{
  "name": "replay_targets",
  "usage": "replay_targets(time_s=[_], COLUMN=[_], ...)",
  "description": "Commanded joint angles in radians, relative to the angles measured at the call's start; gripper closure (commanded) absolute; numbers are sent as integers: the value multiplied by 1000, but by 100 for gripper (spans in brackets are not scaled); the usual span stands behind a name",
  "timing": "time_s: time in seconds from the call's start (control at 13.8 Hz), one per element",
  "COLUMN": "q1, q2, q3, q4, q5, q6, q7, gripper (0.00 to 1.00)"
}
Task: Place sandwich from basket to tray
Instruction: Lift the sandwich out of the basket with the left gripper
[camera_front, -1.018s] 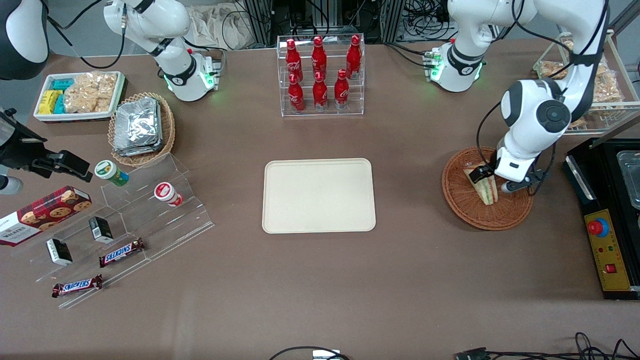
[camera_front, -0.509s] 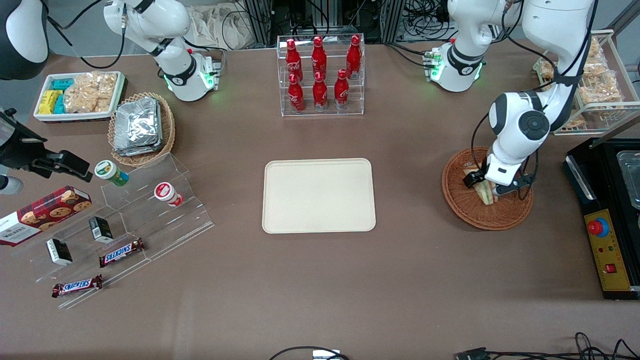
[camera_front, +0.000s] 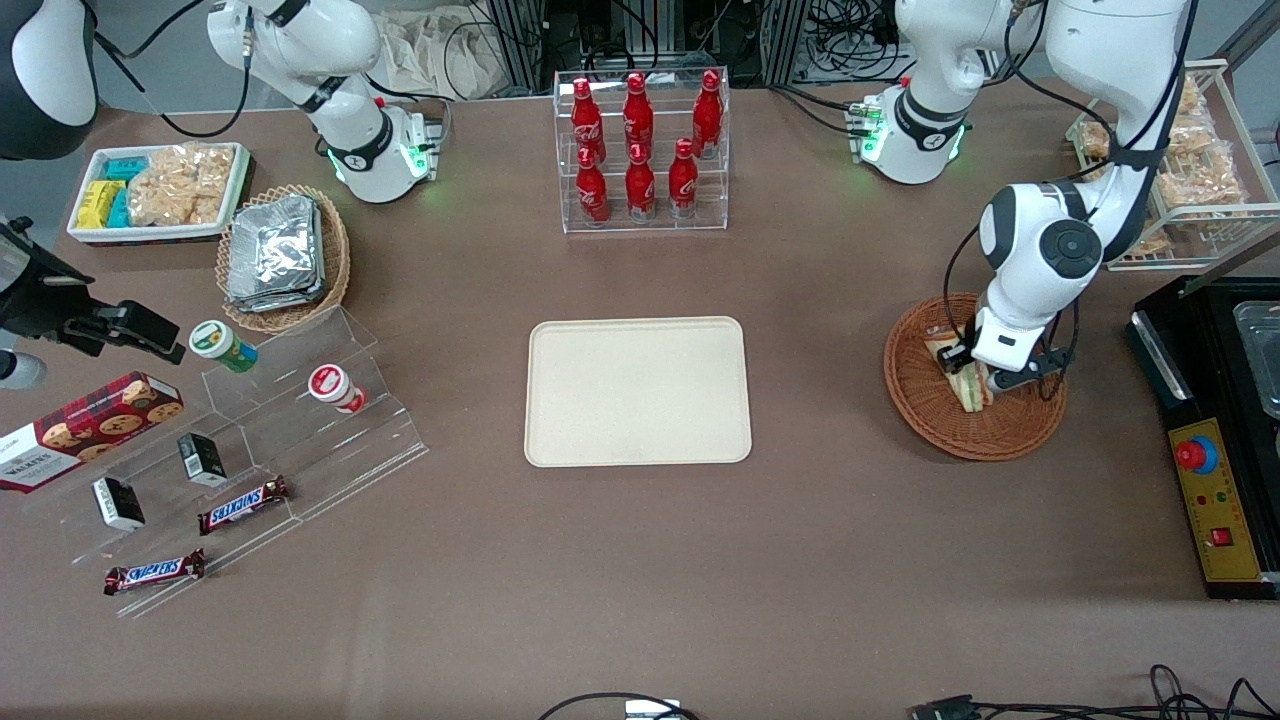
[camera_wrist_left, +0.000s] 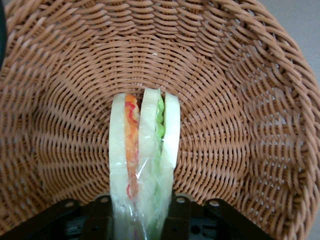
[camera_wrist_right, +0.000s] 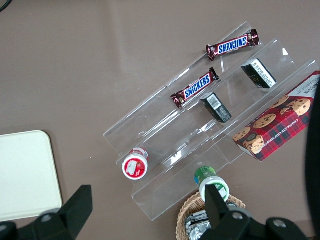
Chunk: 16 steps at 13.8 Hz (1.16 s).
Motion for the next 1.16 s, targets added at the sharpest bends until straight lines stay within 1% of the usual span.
replay_targets(time_s=[0.0,0.15,0.22,0.44,0.58,0.65,0.8,0.95,1.09], q1=[-9,-10,-10,-19,-41,-44,-44,-42,-44], q2=[-160,-238,-260,-228,-187,-167,-119,-69,5], q3=[6,4,3,-6,-10,-16,-66,-161,-279], q4=[30,117,195,534,726,798,915,989,1067], q5=[1,3,4,-6,-6,-6,-9,-32,-37], q6=[-198,-382,-501,-877,-1037,-1094,-1175,-1199,-1203], q7=[-16,-4,4,13,42,48,41,29,13], gripper=[93,92,92,92,91,91,90,90,89])
